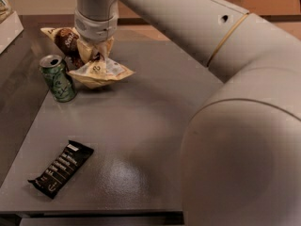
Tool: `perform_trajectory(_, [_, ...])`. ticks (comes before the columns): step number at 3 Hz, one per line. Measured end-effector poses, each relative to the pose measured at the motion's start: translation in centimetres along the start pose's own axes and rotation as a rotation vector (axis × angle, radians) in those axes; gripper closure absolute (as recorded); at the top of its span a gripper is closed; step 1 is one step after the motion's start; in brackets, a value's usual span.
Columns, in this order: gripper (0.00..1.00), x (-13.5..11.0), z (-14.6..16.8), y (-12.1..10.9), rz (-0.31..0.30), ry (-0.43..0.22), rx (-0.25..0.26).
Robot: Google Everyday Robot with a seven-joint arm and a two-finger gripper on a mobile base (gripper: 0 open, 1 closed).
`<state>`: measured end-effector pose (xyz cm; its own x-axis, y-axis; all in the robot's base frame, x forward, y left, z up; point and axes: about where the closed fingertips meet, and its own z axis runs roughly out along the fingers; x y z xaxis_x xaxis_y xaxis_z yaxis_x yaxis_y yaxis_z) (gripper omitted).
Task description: Move brown chip bag near green can
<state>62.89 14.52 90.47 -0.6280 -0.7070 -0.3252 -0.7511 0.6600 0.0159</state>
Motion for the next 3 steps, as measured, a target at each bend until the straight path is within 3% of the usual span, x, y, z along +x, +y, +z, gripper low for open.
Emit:
perform_trajectory(1, [0.12, -0.07, 0.21, 0.07, -0.001, 0.0, -0.001])
perform_trajectory(2, [0.0, -0.13, 0.38, 0.14, -0.003, 0.0, -0.002])
perform_trajectory(3, [0.0, -0.13, 0.39, 0.14, -0.003, 0.0, -0.002])
